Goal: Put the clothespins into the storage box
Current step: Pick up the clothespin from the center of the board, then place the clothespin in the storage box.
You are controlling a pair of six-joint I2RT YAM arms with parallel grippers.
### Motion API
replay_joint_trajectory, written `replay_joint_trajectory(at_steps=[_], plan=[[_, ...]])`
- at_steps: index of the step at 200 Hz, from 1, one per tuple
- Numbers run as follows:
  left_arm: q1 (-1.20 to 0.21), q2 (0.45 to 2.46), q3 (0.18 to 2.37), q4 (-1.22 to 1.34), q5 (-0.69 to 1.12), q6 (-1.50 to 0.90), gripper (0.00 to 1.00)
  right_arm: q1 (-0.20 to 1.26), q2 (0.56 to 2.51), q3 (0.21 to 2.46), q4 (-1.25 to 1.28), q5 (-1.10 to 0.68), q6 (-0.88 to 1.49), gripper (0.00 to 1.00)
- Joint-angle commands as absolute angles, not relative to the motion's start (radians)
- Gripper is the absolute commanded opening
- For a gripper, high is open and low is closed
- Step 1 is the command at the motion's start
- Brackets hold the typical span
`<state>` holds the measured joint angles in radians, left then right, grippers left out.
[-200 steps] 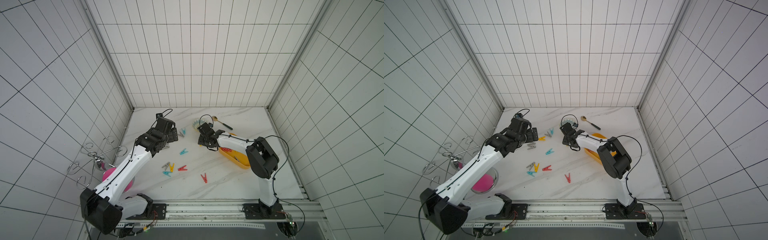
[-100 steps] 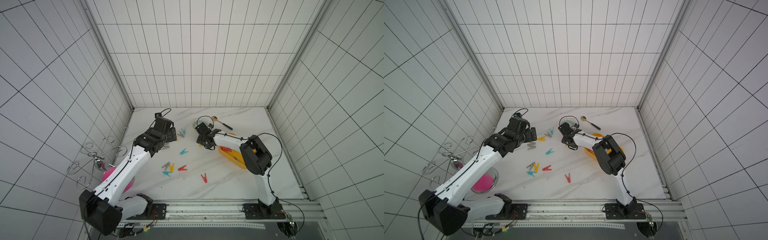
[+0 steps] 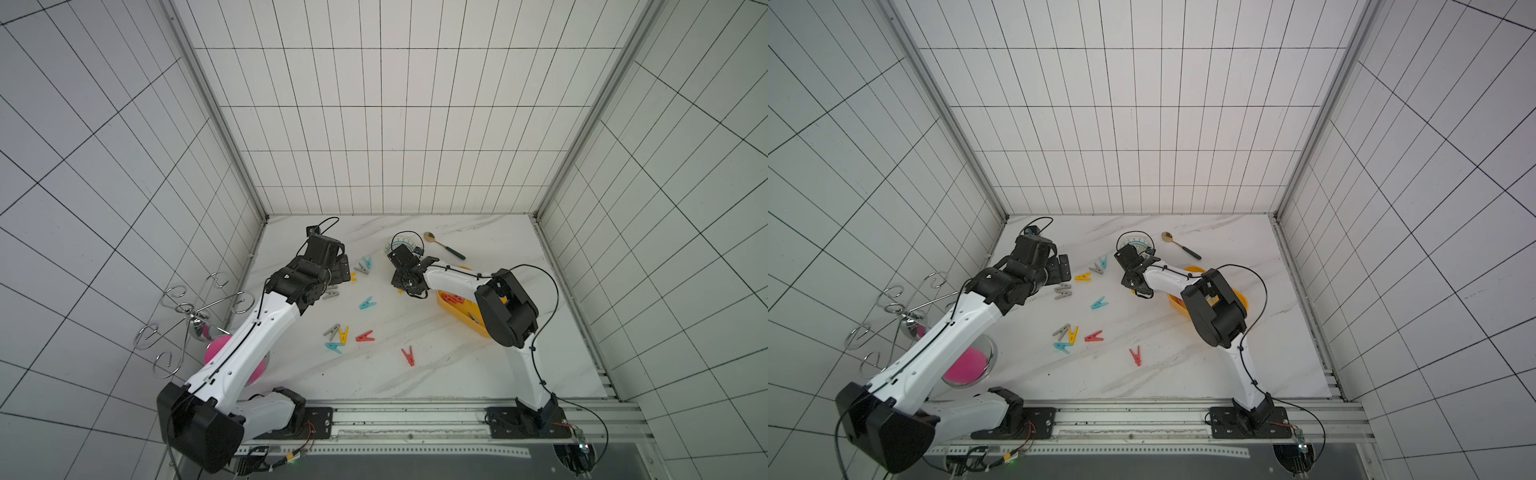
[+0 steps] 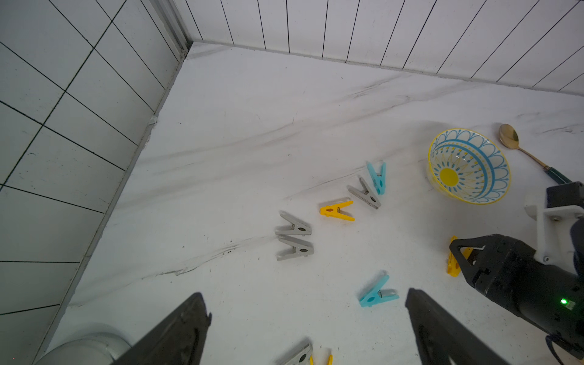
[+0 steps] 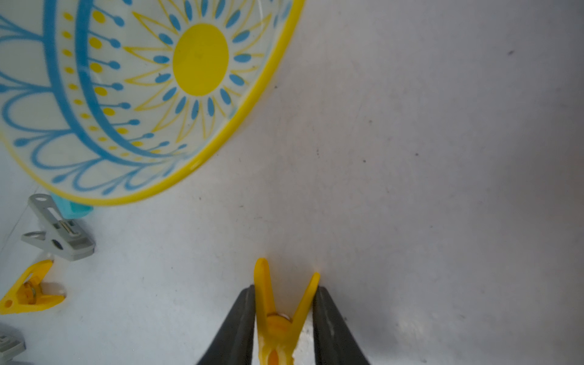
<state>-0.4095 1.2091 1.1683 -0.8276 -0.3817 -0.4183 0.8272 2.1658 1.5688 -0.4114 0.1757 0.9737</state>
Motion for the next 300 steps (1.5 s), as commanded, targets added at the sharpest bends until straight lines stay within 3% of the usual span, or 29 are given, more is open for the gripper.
replay_joint_trajectory(at_steps=[1,109,165,220,300], plan=[[-0.404,1.196,1.183,-0.814,-0.375,-0.411,0.99,0.836,2.143,1.507,-0.476,0.173,0.916,0.29],[-0.406,1.236,1.235,-0.819,-0.347,-0.428,0.99,0.821,1.763,1.388,-0.605,0.194,0.679,0.25],[-0.406,1.244,1.238,-0.805,-0.337,-0.437,0.99,0.545,1.513,1.134,-0.711,0.179,0.546,0.25],[-0.407,1.260,1.233,-0.791,-0.305,-0.439,0.99,0.360,1.546,0.993,-0.663,0.195,0.529,0.25],[-0.407,1.253,1.218,-0.790,-0.324,-0.427,0.99,0.304,1.670,1.036,-0.606,0.193,0.486,0.31]])
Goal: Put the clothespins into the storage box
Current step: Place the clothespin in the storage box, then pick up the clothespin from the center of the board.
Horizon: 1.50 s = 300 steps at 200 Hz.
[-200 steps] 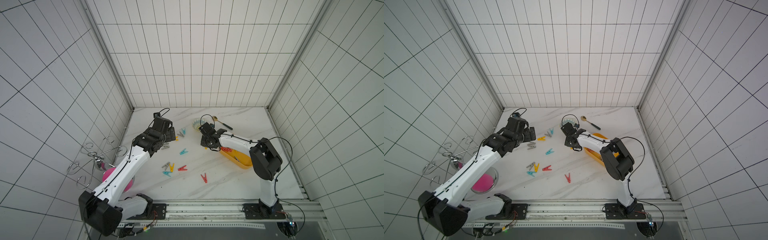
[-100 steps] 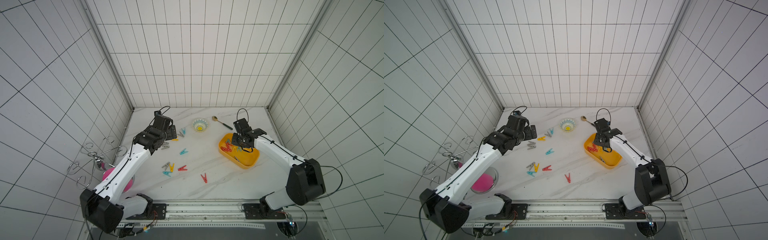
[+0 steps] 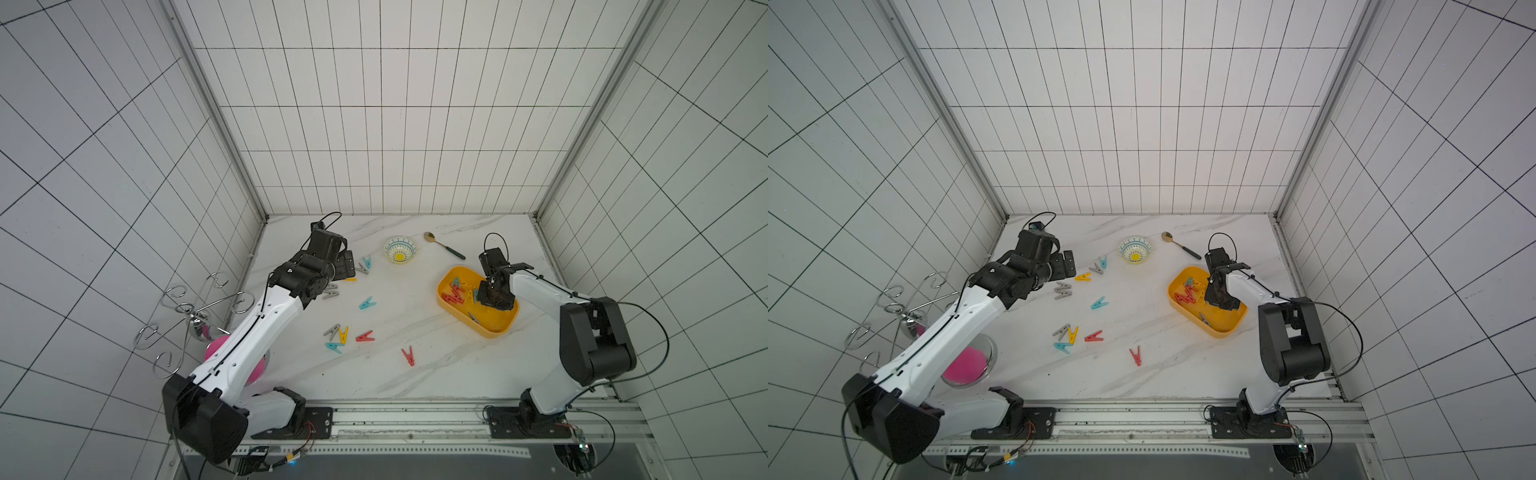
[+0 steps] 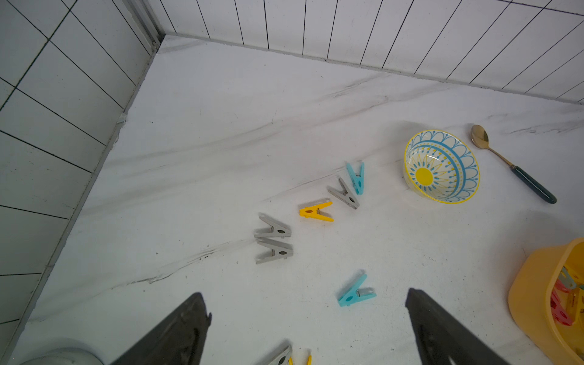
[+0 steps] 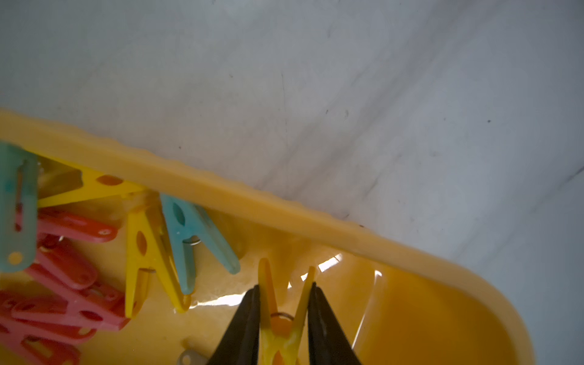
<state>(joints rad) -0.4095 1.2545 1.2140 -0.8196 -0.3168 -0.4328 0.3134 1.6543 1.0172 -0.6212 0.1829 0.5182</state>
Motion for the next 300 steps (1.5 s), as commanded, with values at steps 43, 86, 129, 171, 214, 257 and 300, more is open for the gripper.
replay_joint_trajectory(at_steps=[43,86,129,171,214,257,300], plan=[[-0.407,1.250,1.210,-0.787,-0.328,-0.430,0.99,0.326,1.621,1.041,-0.607,0.107,0.463,0.44],[-0.407,1.257,1.189,-0.788,-0.331,-0.439,0.99,0.523,1.528,1.123,-0.727,0.200,0.422,0.49],[-0.406,1.257,1.158,-0.790,-0.359,-0.442,0.99,0.772,1.436,1.096,-0.775,0.200,0.432,0.50],[-0.400,1.266,1.141,-0.793,-0.381,-0.464,0.99,1.059,1.500,1.064,-0.737,0.167,0.547,0.52],[-0.399,1.259,1.140,-0.801,-0.383,-0.473,0.99,1.220,1.650,1.094,-0.673,0.155,0.641,0.53],[-0.398,1.249,1.140,-0.804,-0.390,-0.468,0.99,1.269,1.721,1.075,-0.607,0.111,0.696,0.54],[-0.397,1.244,1.139,-0.804,-0.390,-0.465,0.99,1.278,1.757,1.050,-0.576,0.094,0.730,0.49]])
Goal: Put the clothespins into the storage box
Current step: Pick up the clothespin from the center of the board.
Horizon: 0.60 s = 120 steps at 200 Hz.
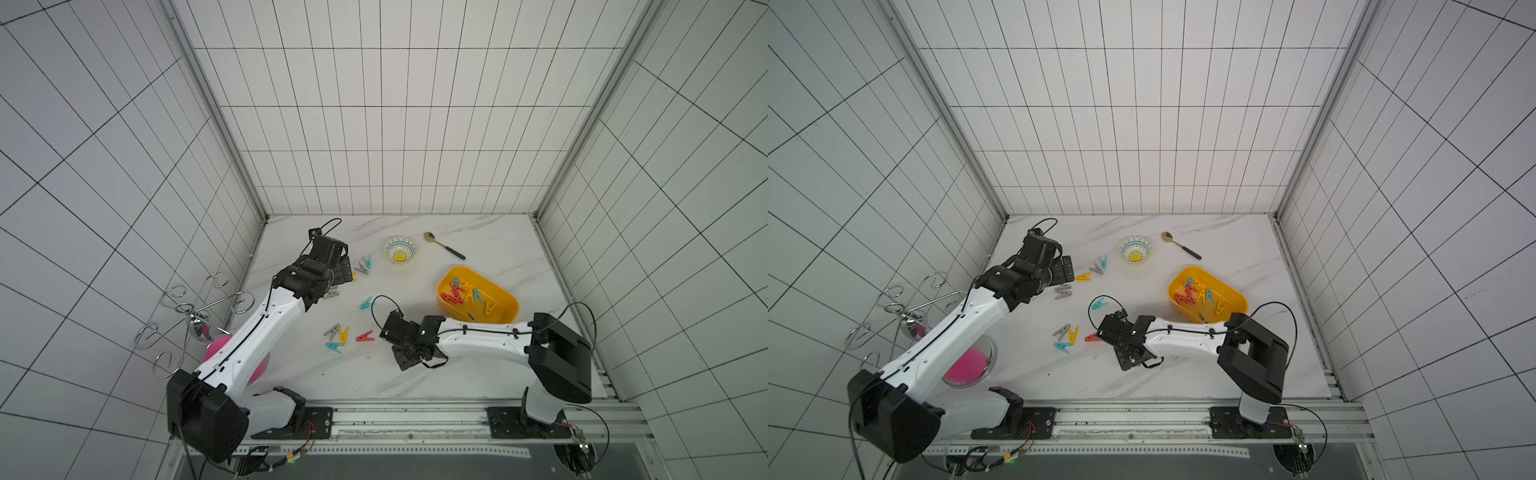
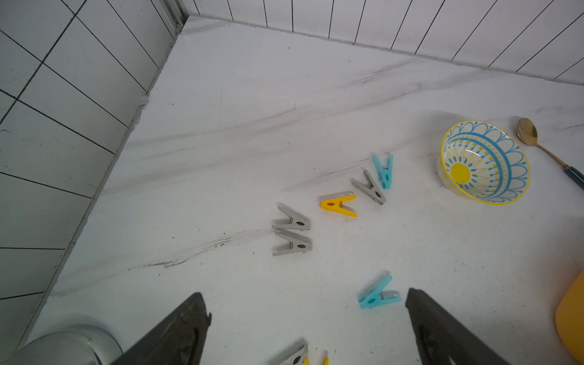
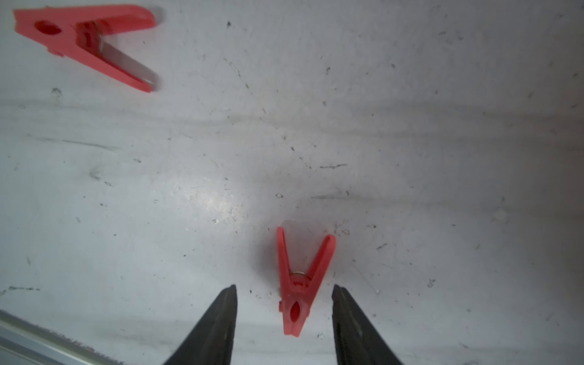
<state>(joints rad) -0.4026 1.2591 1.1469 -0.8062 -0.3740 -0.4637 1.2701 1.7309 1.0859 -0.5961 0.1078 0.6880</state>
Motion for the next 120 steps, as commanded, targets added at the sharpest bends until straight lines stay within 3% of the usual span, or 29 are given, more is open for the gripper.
replay_joint_trajectory(at_steps=[1,59,120], plan=[[-0.396,1.244,1.139,-0.803,-0.390,-0.465,0.99,1.278,1.757,1.051,-0.576,0.094,0.730,0.49],[-0.396,1.239,1.146,-0.805,-0.389,-0.464,0.99,1.257,1.763,1.013,-0.545,0.078,0.754,0.43],[-0.396,1.243,1.152,-0.805,-0.386,-0.467,0.99,1.246,1.718,0.984,-0.525,0.087,0.767,0.28]])
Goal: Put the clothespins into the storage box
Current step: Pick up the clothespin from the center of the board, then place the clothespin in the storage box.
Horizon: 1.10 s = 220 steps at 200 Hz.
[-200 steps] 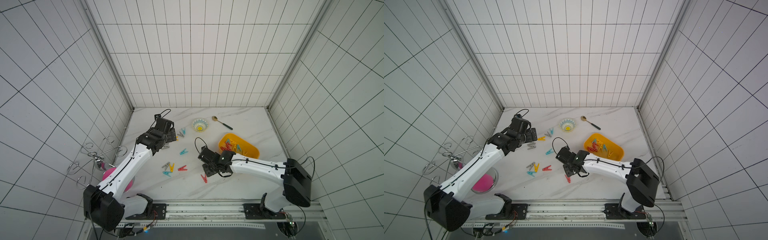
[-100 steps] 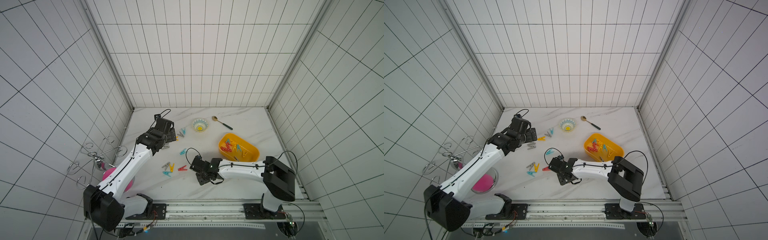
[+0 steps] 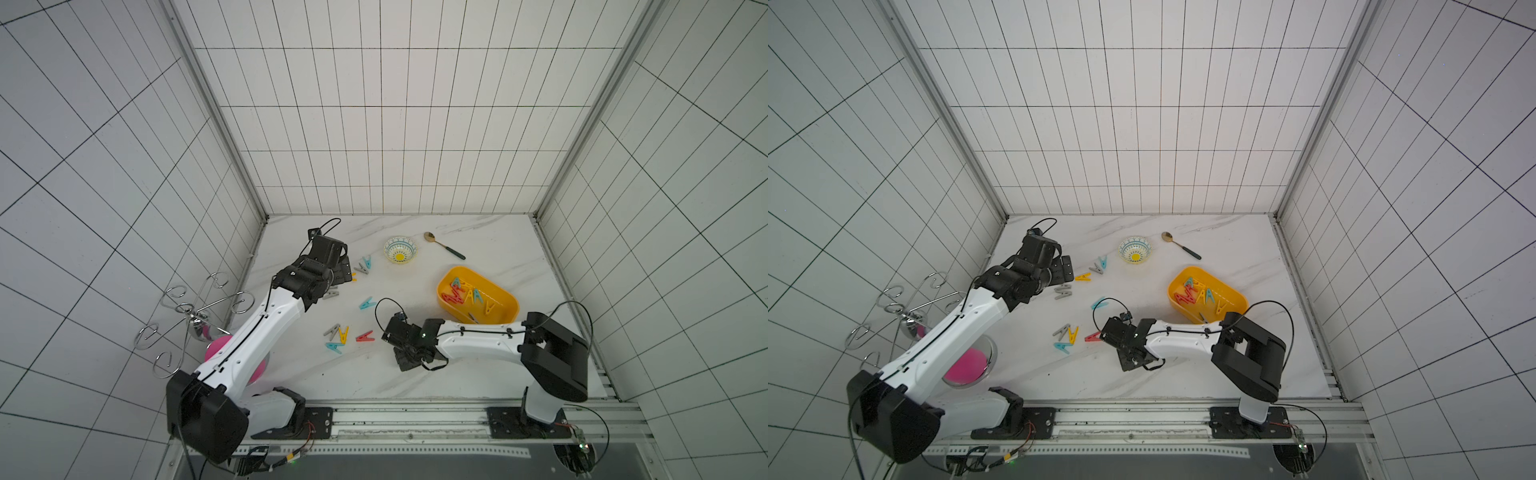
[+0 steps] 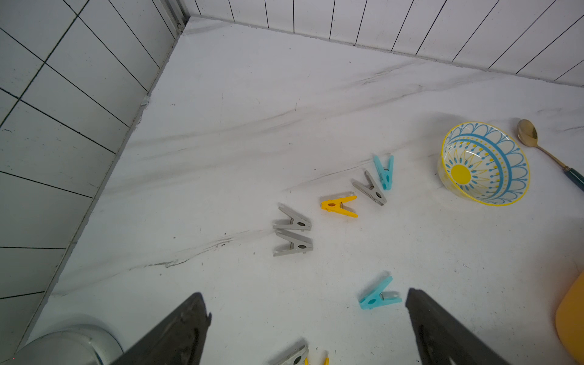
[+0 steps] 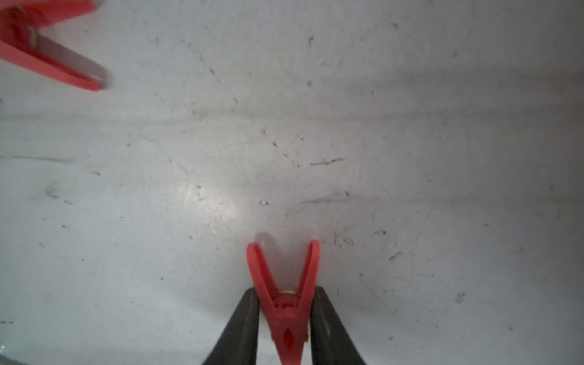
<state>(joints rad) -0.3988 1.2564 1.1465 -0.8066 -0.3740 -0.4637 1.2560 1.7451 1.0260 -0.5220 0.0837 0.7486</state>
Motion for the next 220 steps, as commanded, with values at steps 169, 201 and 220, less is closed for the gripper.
replay_joint_trajectory(at_steps=[169,201,220], plan=[[-0.395,1.274,1.170,-0.798,-0.365,-0.470,0.99,0.385,1.412,0.924,-0.650,0.086,0.519,0.26],[-0.395,1.285,1.170,-0.792,-0.359,-0.469,0.99,0.293,1.481,0.899,-0.589,0.081,0.527,0.26],[-0.395,1.293,1.170,-0.786,-0.351,-0.470,0.99,0.269,1.524,0.906,-0.571,0.089,0.529,0.26]])
